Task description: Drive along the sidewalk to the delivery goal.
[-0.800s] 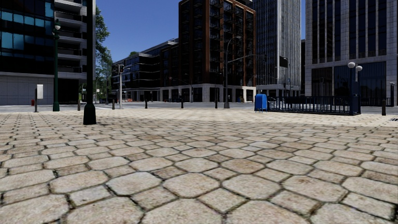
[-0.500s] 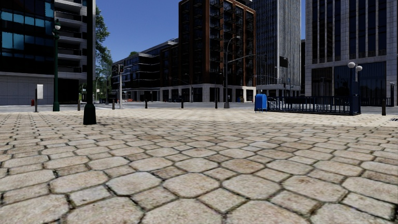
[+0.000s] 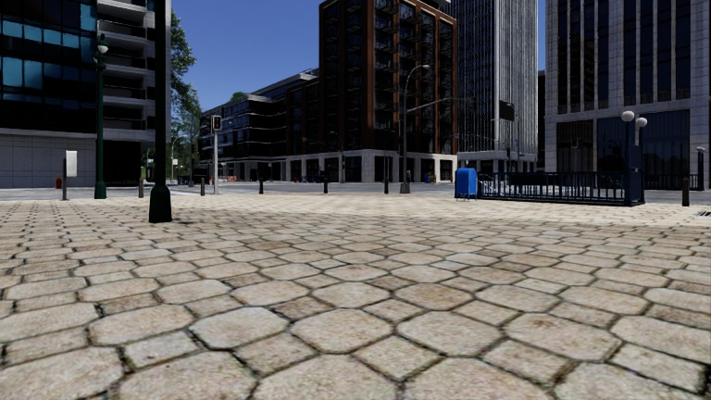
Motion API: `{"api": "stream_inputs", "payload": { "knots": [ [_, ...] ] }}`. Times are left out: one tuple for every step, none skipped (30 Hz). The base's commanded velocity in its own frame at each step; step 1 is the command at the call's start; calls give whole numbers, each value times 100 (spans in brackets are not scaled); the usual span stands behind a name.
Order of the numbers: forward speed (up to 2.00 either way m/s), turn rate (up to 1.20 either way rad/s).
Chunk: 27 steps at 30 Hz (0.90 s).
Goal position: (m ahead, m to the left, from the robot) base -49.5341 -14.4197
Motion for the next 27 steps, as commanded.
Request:
{"api": "stream_inputs", "payload": {
  "knots": [
    [0, 0],
    [0, 0],
    [0, 0],
    [0, 0],
    [0, 0],
    [0, 0],
    [3, 0],
    [29, 0],
    [50, 0],
    [50, 0],
    [62, 0],
    [67, 0],
    [68, 0],
    [69, 0],
    [74, 4],
    [79, 8],
    [79, 8],
    [82, 9],
    [83, 10],
    [84, 10],
    [84, 10],
    [84, 10],
    [84, 10],
    [85, 10],
    [85, 10],
    [85, 10],
    [86, 10]
  ]
}}
